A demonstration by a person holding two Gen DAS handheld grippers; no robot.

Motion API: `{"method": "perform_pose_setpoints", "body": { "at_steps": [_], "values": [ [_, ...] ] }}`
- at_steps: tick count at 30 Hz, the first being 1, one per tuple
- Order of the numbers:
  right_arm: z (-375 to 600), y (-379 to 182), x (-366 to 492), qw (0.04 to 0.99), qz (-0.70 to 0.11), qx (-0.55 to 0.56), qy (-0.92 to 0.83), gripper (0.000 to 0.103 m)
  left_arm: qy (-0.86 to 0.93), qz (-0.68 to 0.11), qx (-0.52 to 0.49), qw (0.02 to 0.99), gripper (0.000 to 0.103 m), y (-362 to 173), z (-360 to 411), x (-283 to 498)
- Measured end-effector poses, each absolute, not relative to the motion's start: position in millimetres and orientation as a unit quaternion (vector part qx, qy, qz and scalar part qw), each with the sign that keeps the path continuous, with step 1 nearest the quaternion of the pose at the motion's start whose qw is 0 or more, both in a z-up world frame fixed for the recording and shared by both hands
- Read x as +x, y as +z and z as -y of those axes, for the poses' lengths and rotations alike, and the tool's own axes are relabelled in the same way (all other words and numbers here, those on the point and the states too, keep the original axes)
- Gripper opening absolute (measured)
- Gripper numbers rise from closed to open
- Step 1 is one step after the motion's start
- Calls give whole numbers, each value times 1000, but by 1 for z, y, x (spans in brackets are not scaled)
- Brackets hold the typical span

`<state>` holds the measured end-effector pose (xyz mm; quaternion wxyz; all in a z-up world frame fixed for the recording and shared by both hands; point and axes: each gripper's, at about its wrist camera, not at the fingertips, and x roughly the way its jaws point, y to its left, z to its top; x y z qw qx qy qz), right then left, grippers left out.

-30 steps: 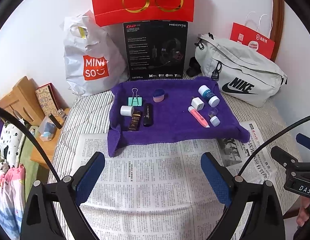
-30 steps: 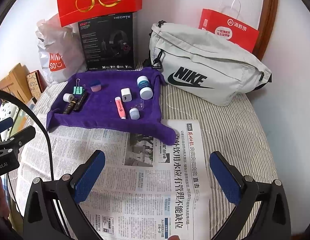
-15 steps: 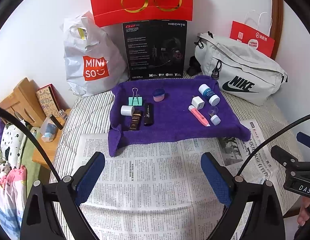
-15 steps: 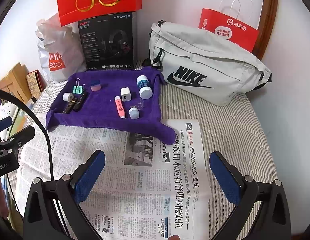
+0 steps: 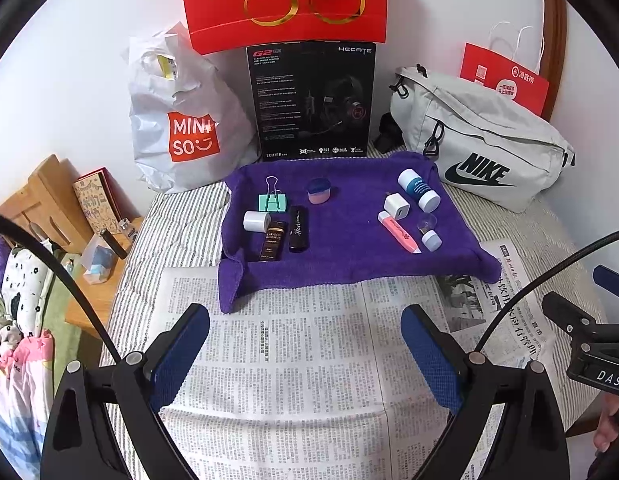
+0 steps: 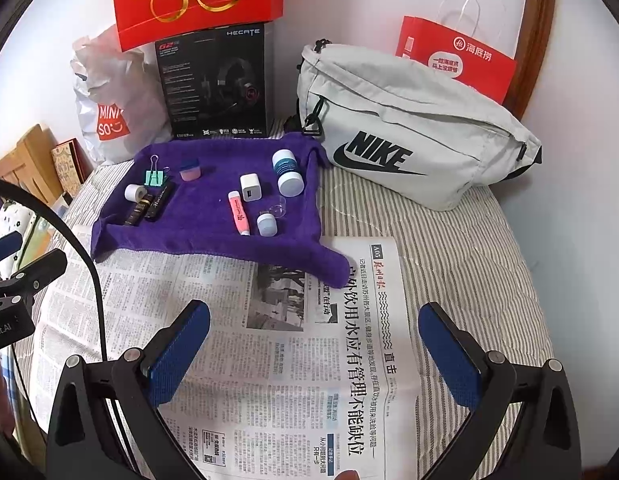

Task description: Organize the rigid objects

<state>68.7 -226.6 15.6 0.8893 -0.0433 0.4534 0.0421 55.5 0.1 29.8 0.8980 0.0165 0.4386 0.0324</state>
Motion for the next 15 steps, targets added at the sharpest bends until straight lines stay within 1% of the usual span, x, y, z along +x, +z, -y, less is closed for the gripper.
{"method": "perform_pose_setpoints", "body": {
  "at_steps": [15],
  "values": [
    [226,15,68,888,-455,-45,43,103,30,-438,15,898,97,30,-3,55]
  ]
}}
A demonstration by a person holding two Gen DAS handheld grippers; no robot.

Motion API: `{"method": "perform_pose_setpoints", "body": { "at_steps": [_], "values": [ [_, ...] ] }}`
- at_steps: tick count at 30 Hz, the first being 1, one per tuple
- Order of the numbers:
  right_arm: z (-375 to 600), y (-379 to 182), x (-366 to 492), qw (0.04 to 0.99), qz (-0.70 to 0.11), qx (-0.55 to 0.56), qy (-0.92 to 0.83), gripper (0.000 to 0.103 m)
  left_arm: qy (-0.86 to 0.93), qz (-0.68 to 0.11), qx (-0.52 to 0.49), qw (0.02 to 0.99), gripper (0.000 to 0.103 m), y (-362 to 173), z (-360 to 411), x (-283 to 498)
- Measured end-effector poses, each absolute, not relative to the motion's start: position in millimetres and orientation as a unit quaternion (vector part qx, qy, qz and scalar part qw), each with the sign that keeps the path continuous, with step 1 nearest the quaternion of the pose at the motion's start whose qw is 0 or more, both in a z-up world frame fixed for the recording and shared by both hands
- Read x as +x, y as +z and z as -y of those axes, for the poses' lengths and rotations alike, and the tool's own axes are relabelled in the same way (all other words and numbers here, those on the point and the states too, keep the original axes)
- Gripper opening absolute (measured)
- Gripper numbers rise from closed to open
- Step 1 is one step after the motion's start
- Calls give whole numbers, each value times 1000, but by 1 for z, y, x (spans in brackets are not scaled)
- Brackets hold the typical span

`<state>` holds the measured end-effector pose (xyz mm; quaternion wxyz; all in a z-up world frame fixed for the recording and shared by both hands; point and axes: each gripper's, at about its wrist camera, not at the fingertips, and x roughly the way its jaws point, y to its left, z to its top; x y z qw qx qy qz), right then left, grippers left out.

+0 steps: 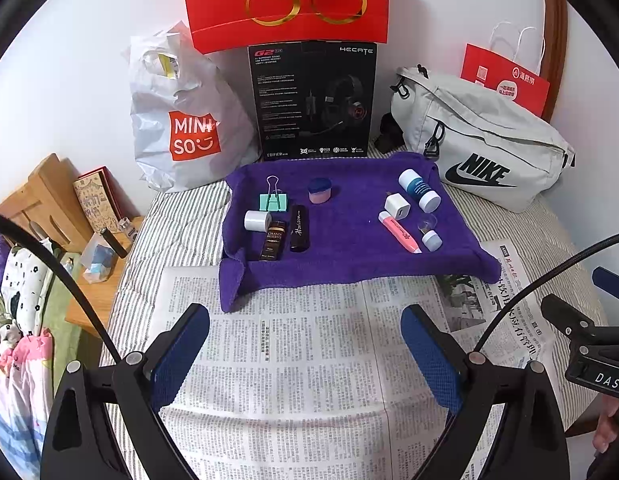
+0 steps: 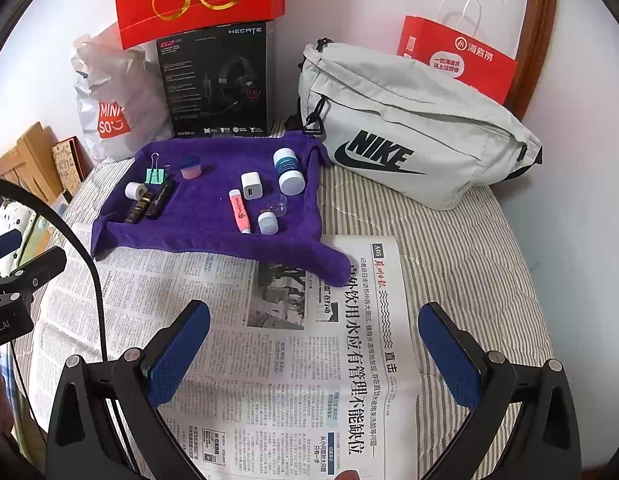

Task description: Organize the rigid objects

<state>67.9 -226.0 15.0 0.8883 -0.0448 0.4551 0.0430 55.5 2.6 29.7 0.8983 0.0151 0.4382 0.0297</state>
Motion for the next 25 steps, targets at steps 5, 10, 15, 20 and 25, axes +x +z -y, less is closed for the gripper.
{"method": "perform_pose_setpoints", "body": {
  "at_steps": [5,10,15,20,25],
  "values": [
    [226,15,68,888,-455,-45,43,103,30,-439,16,898,97,30,-4,55],
    [226,14,68,888,-456,-47,44,102,30,-440,16,898,97,29,-3,56],
    [224,14,67,888,-455,-49,45,102,33,-440,15,897,97,29,-5,55],
    [224,14,67,888,-455,-49,46,102,35,-440,14,897,97,29,-5,54],
    [222,14,67,888,-454,-53,48,102,35,-438,12,898,97,28,-3,54]
  ]
}}
